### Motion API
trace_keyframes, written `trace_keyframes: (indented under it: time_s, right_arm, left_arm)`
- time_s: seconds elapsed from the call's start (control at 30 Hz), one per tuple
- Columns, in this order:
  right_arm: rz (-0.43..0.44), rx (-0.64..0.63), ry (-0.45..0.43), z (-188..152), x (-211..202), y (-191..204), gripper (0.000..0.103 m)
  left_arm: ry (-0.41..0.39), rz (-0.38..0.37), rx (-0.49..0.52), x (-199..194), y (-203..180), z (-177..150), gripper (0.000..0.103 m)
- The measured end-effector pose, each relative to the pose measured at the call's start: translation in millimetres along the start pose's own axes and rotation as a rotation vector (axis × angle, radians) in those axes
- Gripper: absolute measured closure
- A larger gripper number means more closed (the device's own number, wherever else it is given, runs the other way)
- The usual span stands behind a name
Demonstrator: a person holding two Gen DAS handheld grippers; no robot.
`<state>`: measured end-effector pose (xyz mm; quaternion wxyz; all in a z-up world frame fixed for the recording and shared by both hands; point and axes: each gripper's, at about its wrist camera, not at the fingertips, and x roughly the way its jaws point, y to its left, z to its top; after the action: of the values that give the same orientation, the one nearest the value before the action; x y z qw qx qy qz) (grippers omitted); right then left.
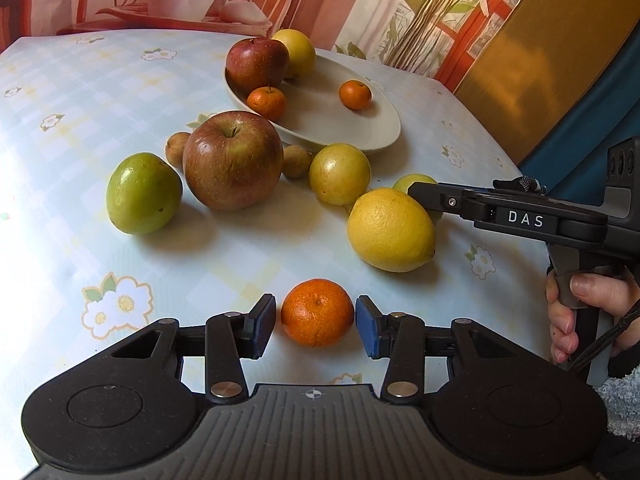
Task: Organize fruits
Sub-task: 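Grasp a tangerine with the left tool while the right tool grasps a green lime, then carry the tangerine and the lime onto the cream plate and open both tools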
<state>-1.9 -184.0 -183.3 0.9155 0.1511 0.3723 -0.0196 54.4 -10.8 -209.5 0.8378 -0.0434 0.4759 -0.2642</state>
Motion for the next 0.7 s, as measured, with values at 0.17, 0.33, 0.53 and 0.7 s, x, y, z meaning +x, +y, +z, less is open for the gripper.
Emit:
trace_keyframes:
  time_s: [0.17, 0.33, 0.53, 0.7]
  right_arm:
    - [0.0, 0.01, 0.004, 0, 1, -1, 0.062]
    - [0.006, 0.039, 0.012, 0, 1, -3, 0.061]
    - [0.022, 0.116, 0.02, 0, 4, -9, 0.058]
    - [0.049, 0.173, 0.031, 0, 6, -15, 0.061]
  left_arm:
    - [-0.028, 0.007, 0.007, -5, 1, -1, 0.062]
    - [-0.07, 0.023, 0.025, -12, -1, 1, 0.062]
    - [-0.11, 0.077, 0.061, -19, -3, 3, 0.062]
    - [-0.147, 0.099, 0.063, -29, 0, 5, 0.062]
